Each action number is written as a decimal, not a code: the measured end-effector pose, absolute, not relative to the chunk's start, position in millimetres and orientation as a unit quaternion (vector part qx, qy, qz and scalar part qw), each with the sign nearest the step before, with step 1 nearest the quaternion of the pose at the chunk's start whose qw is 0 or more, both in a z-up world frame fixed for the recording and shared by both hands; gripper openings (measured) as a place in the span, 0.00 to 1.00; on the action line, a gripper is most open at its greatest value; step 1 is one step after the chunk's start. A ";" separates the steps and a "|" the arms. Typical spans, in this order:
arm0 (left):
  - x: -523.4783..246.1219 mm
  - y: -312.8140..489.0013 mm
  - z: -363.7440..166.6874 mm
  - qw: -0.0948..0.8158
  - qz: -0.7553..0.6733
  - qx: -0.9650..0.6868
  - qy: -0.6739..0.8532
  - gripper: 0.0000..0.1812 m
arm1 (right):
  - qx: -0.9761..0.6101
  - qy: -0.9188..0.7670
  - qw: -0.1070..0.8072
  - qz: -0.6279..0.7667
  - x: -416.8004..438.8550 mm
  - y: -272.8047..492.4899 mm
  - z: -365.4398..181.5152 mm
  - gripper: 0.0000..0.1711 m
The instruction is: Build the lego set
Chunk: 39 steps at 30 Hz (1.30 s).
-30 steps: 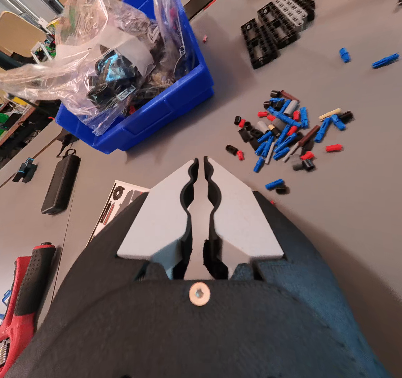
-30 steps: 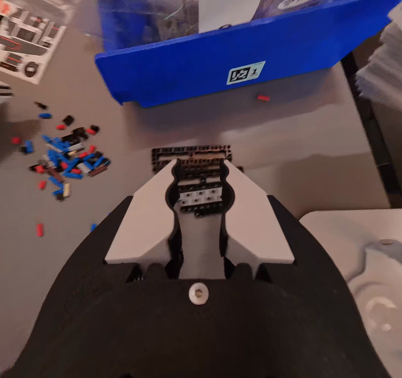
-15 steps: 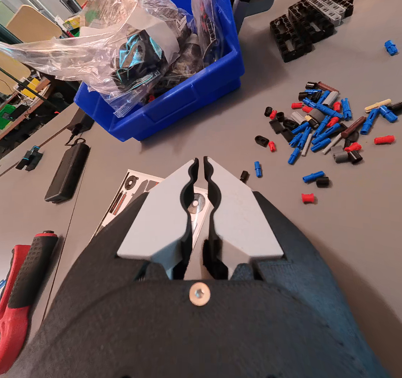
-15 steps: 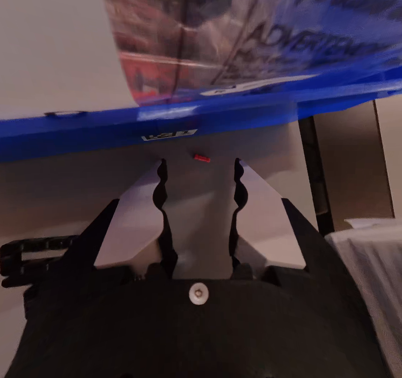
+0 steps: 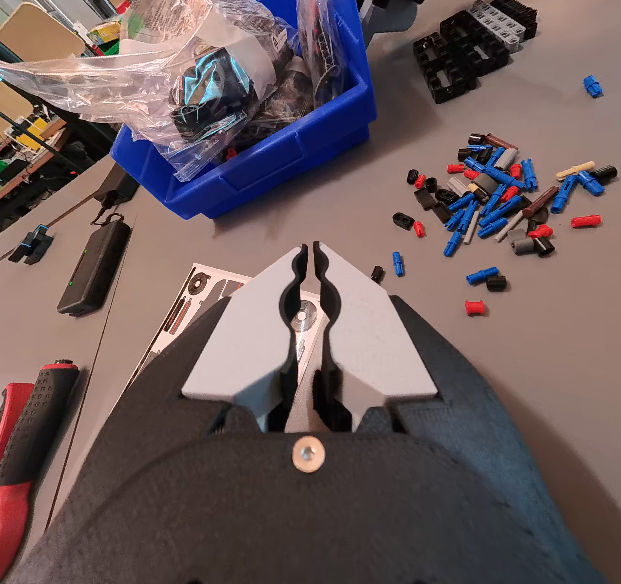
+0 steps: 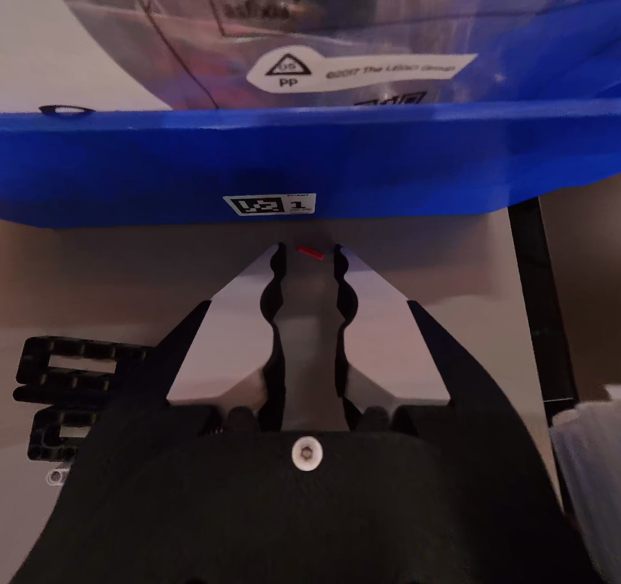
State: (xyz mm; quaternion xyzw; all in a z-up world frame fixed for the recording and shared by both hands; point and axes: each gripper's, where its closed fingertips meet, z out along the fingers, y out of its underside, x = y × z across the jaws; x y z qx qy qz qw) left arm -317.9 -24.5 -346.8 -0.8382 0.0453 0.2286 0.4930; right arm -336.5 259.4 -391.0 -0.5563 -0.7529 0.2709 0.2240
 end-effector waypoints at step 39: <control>-316.8 -25.6 -348.2 0.491 0.217 -0.843 0.044 0.00 | -0.512 -0.810 0.157 0.238 -302.2 166.1 -391.2 0.00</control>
